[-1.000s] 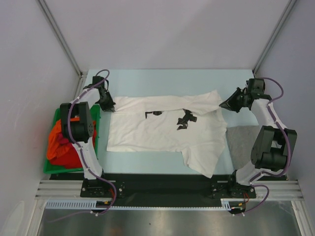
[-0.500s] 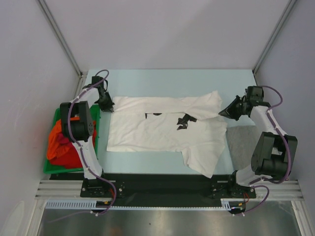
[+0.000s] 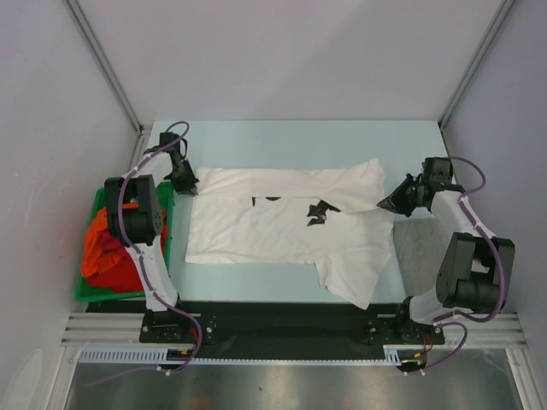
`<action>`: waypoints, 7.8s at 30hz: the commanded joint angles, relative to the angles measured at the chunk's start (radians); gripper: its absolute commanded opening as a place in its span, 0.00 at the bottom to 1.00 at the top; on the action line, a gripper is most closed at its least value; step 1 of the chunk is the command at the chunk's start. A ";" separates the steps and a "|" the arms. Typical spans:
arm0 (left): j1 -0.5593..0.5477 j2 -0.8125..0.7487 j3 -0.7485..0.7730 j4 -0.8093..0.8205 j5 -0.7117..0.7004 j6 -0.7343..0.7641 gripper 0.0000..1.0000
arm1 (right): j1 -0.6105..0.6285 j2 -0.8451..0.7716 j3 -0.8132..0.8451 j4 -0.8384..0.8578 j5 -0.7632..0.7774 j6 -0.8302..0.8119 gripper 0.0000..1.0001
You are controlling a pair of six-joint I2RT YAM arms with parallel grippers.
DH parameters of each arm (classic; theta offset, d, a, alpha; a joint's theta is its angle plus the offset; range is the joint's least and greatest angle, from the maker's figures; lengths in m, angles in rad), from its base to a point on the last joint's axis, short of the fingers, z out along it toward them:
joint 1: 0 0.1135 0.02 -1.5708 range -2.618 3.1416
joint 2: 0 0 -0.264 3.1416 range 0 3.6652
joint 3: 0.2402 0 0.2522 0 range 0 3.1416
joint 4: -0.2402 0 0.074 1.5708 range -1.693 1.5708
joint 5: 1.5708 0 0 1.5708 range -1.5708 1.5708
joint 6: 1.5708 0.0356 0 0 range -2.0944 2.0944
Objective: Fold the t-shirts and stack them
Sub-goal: Fold the tshirt
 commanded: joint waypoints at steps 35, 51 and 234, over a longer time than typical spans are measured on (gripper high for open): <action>0.012 0.030 0.035 -0.015 -0.019 0.011 0.00 | 0.032 0.029 -0.034 -0.106 0.065 0.005 0.00; 0.012 0.044 0.050 -0.020 -0.010 0.000 0.00 | 0.050 0.254 -0.003 -0.129 -0.028 -0.064 0.00; -0.129 -0.164 -0.071 0.123 0.274 -0.085 0.51 | 0.360 0.326 0.304 0.059 0.108 -0.270 0.69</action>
